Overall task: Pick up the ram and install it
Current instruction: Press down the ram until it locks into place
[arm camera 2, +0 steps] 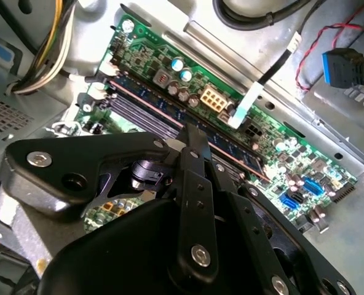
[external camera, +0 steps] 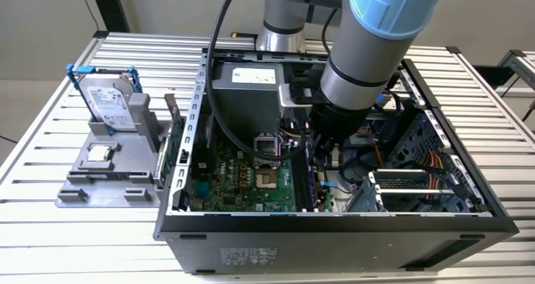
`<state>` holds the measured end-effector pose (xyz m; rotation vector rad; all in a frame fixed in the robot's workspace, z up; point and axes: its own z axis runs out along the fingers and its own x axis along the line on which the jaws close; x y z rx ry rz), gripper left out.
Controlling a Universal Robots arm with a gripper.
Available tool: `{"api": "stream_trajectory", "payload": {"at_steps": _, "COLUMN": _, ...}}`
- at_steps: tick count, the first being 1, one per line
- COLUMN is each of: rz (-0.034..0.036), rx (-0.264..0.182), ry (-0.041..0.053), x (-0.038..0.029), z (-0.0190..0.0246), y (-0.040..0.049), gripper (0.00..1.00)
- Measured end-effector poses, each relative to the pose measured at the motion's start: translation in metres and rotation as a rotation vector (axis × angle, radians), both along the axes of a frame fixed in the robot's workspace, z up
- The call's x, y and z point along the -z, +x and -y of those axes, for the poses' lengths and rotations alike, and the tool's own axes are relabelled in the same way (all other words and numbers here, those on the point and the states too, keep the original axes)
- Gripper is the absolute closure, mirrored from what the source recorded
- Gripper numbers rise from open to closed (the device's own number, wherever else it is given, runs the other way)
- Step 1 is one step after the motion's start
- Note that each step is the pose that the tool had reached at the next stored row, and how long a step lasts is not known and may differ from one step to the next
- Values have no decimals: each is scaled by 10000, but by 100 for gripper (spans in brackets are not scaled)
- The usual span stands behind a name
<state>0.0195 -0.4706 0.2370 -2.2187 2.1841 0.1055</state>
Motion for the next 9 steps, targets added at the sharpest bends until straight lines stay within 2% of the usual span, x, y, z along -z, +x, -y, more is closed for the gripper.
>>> {"api": "stream_trajectory", "payload": {"at_steps": 7, "rz": 0, "rx": 114, "ry": -138, "x": 59, "z": 7, "y": 1, "gripper": 100}}
{"api": "stream_trajectory", "payload": {"at_steps": 9, "rz": 1, "rx": 115, "ry": -153, "x": 75, "z": 7, "y": 1, "gripper": 100}}
